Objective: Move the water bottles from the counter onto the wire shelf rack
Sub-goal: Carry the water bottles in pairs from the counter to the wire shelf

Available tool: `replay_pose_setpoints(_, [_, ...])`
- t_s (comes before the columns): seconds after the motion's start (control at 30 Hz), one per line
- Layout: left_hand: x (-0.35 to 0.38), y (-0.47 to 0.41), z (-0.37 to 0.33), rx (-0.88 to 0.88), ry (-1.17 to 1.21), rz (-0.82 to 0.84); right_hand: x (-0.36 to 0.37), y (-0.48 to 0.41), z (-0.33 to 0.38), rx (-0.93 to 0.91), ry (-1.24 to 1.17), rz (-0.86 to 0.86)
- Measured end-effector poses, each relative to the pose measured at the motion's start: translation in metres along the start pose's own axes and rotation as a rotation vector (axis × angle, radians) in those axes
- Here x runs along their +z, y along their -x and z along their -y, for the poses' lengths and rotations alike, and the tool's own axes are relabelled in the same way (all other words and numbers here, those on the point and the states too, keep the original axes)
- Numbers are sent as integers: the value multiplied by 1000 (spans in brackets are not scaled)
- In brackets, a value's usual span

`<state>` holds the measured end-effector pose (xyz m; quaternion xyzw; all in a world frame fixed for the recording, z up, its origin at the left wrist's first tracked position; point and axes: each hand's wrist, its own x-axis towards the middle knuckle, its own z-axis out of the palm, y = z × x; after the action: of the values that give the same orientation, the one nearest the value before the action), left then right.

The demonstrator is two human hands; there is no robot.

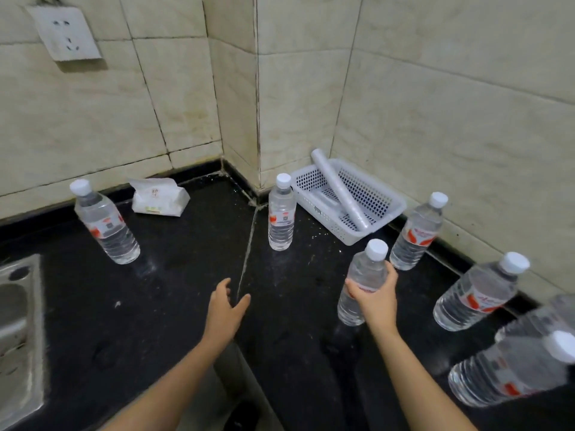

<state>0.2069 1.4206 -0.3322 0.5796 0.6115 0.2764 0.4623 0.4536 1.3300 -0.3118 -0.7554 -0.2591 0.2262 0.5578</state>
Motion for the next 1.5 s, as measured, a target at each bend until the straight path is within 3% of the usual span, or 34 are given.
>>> replay_pose_setpoints(0.23, [30, -79, -34, 84, 40, 168, 13, -13, 5, 37, 94, -91])
replay_pose_setpoints(0.6, [59, -155, -90, 384, 28, 157, 37, -12, 12, 154, 152, -303])
replay_pose_setpoints(0.97, [71, -197, -88, 301, 172, 349, 35, 6, 15, 206, 176, -391])
replay_pose_setpoints(1.1, [68, -197, -86, 310, 207, 366, 27, 21, 8, 229, 96, -477])
replay_pose_setpoints(1.33, [66, -184, -74, 313, 189, 448, 39, 41, 7, 267, 172, -535])
replay_pose_setpoints(1.5, [66, -179, -75, 294, 193, 440, 37, 56, 11, 270, 178, -500])
